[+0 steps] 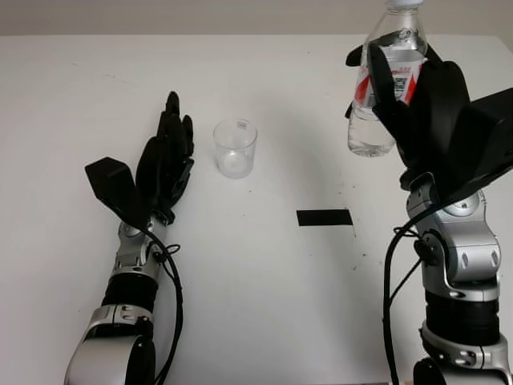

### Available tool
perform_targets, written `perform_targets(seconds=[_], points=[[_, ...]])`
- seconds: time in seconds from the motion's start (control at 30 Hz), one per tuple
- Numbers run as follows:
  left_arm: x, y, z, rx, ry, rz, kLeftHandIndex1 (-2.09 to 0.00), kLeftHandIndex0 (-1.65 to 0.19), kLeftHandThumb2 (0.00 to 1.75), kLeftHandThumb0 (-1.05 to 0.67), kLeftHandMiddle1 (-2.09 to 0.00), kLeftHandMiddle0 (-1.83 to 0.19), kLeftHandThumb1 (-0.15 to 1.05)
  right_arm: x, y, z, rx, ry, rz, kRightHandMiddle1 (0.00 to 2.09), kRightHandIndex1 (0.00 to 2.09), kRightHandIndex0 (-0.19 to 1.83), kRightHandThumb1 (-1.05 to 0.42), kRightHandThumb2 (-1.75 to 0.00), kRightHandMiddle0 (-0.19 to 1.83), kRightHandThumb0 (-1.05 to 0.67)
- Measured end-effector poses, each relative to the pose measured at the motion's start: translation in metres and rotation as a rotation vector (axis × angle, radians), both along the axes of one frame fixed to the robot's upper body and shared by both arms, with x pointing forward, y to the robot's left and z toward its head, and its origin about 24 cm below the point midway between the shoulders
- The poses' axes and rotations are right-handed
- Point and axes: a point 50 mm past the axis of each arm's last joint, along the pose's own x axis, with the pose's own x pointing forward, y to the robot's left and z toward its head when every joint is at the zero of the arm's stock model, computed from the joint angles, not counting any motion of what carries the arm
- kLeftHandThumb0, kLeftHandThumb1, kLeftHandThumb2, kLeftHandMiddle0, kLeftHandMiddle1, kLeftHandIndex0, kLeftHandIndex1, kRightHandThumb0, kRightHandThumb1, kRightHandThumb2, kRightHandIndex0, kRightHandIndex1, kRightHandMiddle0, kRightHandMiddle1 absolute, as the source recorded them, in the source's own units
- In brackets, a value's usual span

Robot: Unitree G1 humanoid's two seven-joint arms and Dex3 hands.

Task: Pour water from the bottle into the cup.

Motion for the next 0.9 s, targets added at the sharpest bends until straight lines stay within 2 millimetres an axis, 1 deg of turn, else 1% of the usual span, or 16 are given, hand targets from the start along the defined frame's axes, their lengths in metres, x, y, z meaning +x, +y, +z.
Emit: perform_targets(seconds=[0.13, 0.2, 0.33, 0.43, 0.47, 0.53, 0.6, 0.77, 0.9], points=[[-0.001, 0.000, 0.000, 0.002, 0.001, -0.003, 0.00, 0.19, 0.73, -0.84, 0.00, 0.19, 1.05, -0.005, -0.001, -0.005, 0.012, 0.039, -0.004, 2.09, 2.09, 1.35, -1.05, -0.37, 0.97, -0.41], [-0.001, 0.000, 0.000, 0.002, 0.003, -0.004, 0.00, 0.19, 0.73, -0.85, 0.00, 0.19, 1.05, -0.006, -0.002, -0.009, 0.010, 0.047, -0.008, 2.09, 2.09, 1.35, -1.05, -0.41, 1.00, -0.41], [-0.001, 0.000, -0.001, 0.003, 0.003, -0.005, 0.00, 0.19, 0.72, -0.86, 0.00, 0.19, 1.05, -0.006, 0.000, -0.018, -0.027, 0.022, 0.004, 2.09, 2.09, 1.33, -1.05, -0.42, 1.04, -0.40], [-0.001, 0.000, -0.001, 0.003, 0.003, -0.014, 0.00, 0.19, 0.71, -0.86, 0.00, 0.19, 1.05, -0.004, 0.003, -0.030, -0.062, -0.008, 0.022, 2.09, 2.09, 1.32, -1.05, -0.41, 1.01, -0.41], [-0.001, 0.000, -0.001, 0.003, 0.004, -0.015, 0.00, 0.19, 0.71, -0.86, 0.00, 0.19, 1.05, -0.003, 0.005, -0.034, -0.073, -0.012, 0.024, 2.09, 2.09, 1.28, -1.05, -0.41, 0.91, -0.41], [-0.001, 0.000, -0.001, 0.003, 0.006, -0.016, 0.00, 0.19, 0.72, -0.86, 0.00, 0.19, 1.05, -0.002, 0.006, -0.042, -0.083, -0.031, 0.020, 2.09, 2.09, 1.26, -1.05, -0.40, 0.83, -0.40], [-0.001, 0.000, -0.001, 0.004, 0.006, -0.016, 0.00, 0.19, 0.72, -0.86, 0.00, 0.19, 1.05, -0.001, 0.008, -0.049, -0.071, -0.031, 0.024, 2.09, 2.09, 1.26, -1.05, -0.41, 0.82, -0.41], [-0.002, 0.000, -0.001, 0.004, 0.006, -0.014, 0.00, 0.19, 0.73, -0.85, 0.00, 0.19, 1.05, -0.003, 0.018, -0.072, -0.040, -0.014, 0.020, 2.09, 2.09, 1.29, -1.05, -0.44, 0.92, -0.43], [-0.002, 0.000, -0.001, 0.005, 0.006, -0.015, 0.00, 0.19, 0.72, -0.86, 0.00, 0.19, 1.05, -0.005, 0.023, -0.088, -0.007, -0.024, 0.032, 2.09, 2.09, 1.33, -1.05, -0.45, 0.92, -0.44]])
